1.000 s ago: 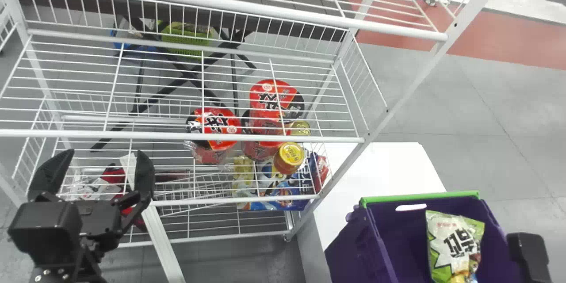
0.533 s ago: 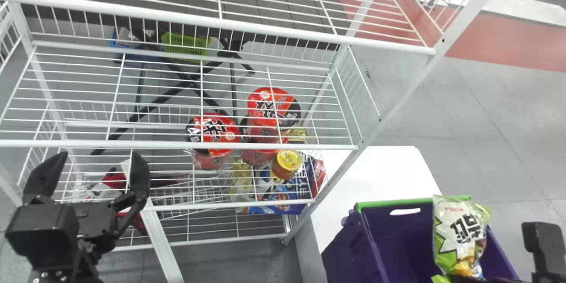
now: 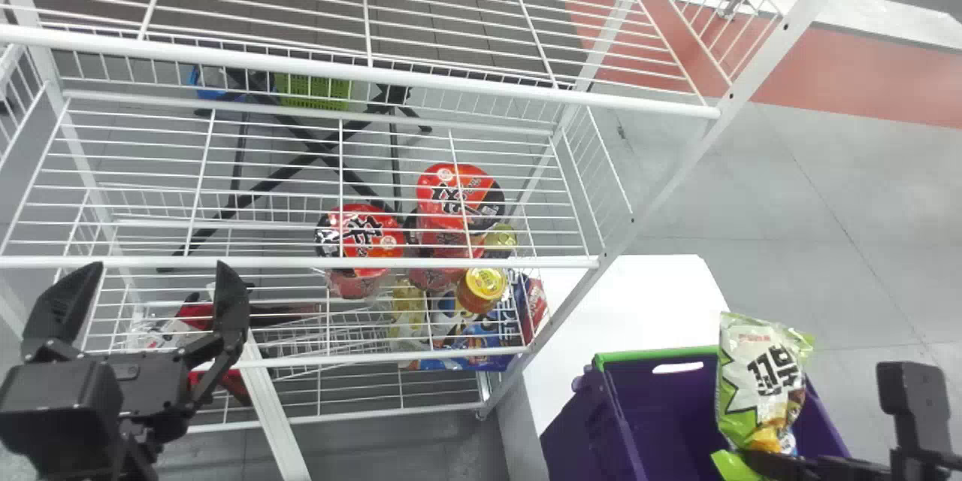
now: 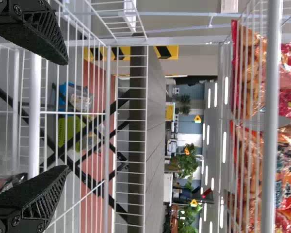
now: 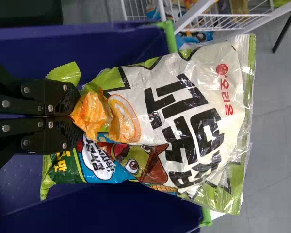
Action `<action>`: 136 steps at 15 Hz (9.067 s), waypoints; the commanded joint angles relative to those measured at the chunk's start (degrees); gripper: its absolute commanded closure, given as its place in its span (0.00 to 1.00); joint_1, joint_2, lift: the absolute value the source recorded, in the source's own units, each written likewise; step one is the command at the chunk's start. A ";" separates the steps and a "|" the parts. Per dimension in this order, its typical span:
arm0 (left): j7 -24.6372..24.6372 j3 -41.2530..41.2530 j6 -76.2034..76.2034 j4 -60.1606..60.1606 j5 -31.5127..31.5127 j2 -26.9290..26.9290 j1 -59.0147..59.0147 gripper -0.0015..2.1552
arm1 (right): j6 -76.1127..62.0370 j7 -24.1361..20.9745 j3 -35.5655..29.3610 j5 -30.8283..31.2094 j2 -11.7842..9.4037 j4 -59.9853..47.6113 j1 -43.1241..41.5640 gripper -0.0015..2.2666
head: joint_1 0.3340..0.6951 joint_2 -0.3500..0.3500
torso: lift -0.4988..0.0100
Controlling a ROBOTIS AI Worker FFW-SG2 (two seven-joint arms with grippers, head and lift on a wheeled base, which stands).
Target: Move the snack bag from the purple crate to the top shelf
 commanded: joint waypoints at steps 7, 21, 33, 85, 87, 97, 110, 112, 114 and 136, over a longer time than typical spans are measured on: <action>1.40 -1.05 4.31 -1.14 -2.56 -0.44 0.55 0.02 | -0.36 0.07 -0.54 -1.67 0.15 -2.34 -0.26 0.82 | 1.00 0.00 | 0.49; 2.10 -1.49 6.95 -2.28 -3.09 -0.44 0.02 0.02 | 1.04 0.77 -1.24 -3.16 1.38 -7.97 -0.18 0.82 | 1.00 0.00 | 0.60; 2.37 -1.58 8.89 -2.98 -3.79 -0.44 0.11 0.02 | 0.69 1.12 -0.89 -3.25 1.29 -8.32 -0.61 0.82 | 1.00 0.00 | 0.69; 2.37 -2.19 9.24 -1.49 -3.53 -0.71 -1.03 0.02 | 14.40 4.02 0.43 -3.07 1.38 -18.51 -3.51 0.82 | 1.00 0.00 | 0.98; 2.37 -2.19 9.24 -1.31 -3.53 -0.71 -1.03 0.02 | 20.50 5.69 1.66 -2.72 1.47 -23.35 -4.48 0.82 | 1.00 0.00 | 0.98; 2.37 -2.19 9.24 -0.35 -3.44 -0.53 -1.74 0.02 | 20.50 7.36 25.30 10.37 -0.12 -35.83 -17.75 0.82 | 1.00 0.00 | 0.98; 2.28 -2.01 8.89 0.09 -3.26 -0.27 -1.39 0.02 | 20.50 -18.04 51.49 13.80 7.84 -18.51 -24.08 0.82 | 1.00 0.32 | 0.98; 2.28 -2.01 8.01 0.53 -3.17 -0.18 -1.39 0.02 | 20.50 -22.78 52.02 12.31 7.84 -15.53 -24.52 0.82 | 1.00 0.33 | 0.98; 2.37 -2.10 7.83 0.71 -3.09 -0.09 -1.21 0.02 | 20.50 -27.09 52.02 10.02 7.84 -12.62 -24.70 0.82 | 1.00 0.32 | 0.98; 2.10 -2.28 7.13 2.11 -3.09 0.08 -1.03 0.02 | -7.22 -53.02 49.47 -4.30 7.84 11.28 -35.77 0.82 | 1.00 0.29 | 0.98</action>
